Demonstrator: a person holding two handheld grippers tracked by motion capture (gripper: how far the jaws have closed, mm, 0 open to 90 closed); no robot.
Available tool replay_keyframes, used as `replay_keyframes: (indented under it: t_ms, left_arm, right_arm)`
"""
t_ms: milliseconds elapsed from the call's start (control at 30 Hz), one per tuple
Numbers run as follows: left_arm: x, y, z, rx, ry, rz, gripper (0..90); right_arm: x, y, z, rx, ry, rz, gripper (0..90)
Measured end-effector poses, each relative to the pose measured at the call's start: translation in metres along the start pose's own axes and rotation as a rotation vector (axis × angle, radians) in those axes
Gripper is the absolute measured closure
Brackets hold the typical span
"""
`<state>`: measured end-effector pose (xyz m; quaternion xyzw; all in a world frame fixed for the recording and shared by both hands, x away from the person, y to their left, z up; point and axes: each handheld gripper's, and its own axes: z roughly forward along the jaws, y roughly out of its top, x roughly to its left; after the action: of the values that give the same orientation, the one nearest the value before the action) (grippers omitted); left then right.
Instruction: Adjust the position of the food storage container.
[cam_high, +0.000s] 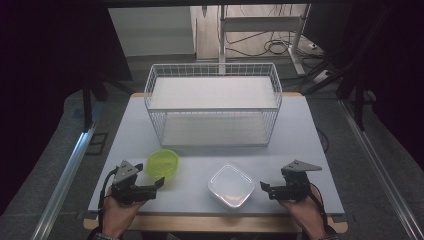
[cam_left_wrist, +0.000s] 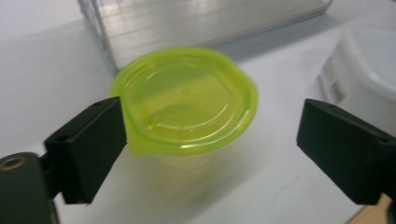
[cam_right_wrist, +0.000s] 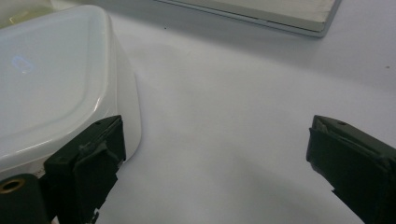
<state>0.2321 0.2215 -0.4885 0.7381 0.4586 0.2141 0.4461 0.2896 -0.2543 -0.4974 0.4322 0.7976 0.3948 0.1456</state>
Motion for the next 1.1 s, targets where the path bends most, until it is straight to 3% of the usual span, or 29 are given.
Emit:
replay_keyframes:
  t_ms: [33, 167, 200, 233, 267, 333, 433, 467, 533, 700, 867, 933, 1100]
  left_arm:
    - [-0.003, 0.002, -0.001, -0.007, -0.005, 0.014, 13.5]
    - [-0.014, 0.008, 0.001, -0.017, -0.033, 0.062, 37.3]
    - [-0.017, 0.009, 0.003, -0.013, -0.041, 0.075, 37.3]
    - [-0.020, 0.011, 0.005, -0.008, -0.052, 0.091, 46.5]
    - [-0.024, 0.012, 0.007, -0.004, -0.063, 0.103, 46.5]
    - [-0.030, 0.016, 0.015, 0.027, -0.083, 0.130, 55.8]
    - [-0.035, 0.019, 0.022, 0.051, -0.100, 0.135, 61.6]
    - [-0.036, 0.021, 0.025, 0.059, -0.110, 0.139, 68.9]
    - [-0.038, 0.026, 0.030, 0.067, -0.134, 0.137, 71.7]
    - [-0.036, 0.035, 0.043, 0.087, -0.154, 0.139, 89.4]
    - [-0.035, 0.038, 0.058, 0.105, -0.160, 0.130, 89.6]
    - [-0.036, 0.037, 0.067, 0.126, -0.131, 0.130, 89.6]
    - [-0.030, 0.035, 0.072, 0.157, -0.104, 0.111, 89.5]
  right_arm:
    - [0.000, 0.000, 0.000, -0.002, 0.001, 0.003, 6.2]
    - [0.000, 0.000, -0.002, -0.013, 0.001, 0.003, 8.3]
    - [0.000, 0.001, -0.002, -0.016, -0.001, 0.003, 8.8]
    - [0.000, 0.001, -0.002, -0.019, 0.002, 0.004, 9.4]
    - [0.000, 0.001, -0.002, -0.019, 0.002, 0.004, 9.4]
    - [0.000, 0.000, -0.001, -0.012, 0.007, 0.001, 10.0]
    - [0.001, 0.000, 0.000, -0.008, 0.008, 0.000, 10.0]
    - [0.002, 0.000, 0.000, -0.004, 0.005, -0.002, 10.9]
    - [0.002, 0.000, 0.000, -0.002, 0.005, -0.004, 11.3]
    - [0.003, 0.000, 0.001, 0.005, 0.000, -0.017, 12.4]
    - [0.003, 0.000, 0.001, 0.005, -0.002, -0.017, 12.7]
    - [0.003, 0.000, 0.000, 0.008, -0.005, -0.018, 13.4]
    - [0.003, 0.000, 0.000, 0.011, -0.006, -0.022, 13.9]
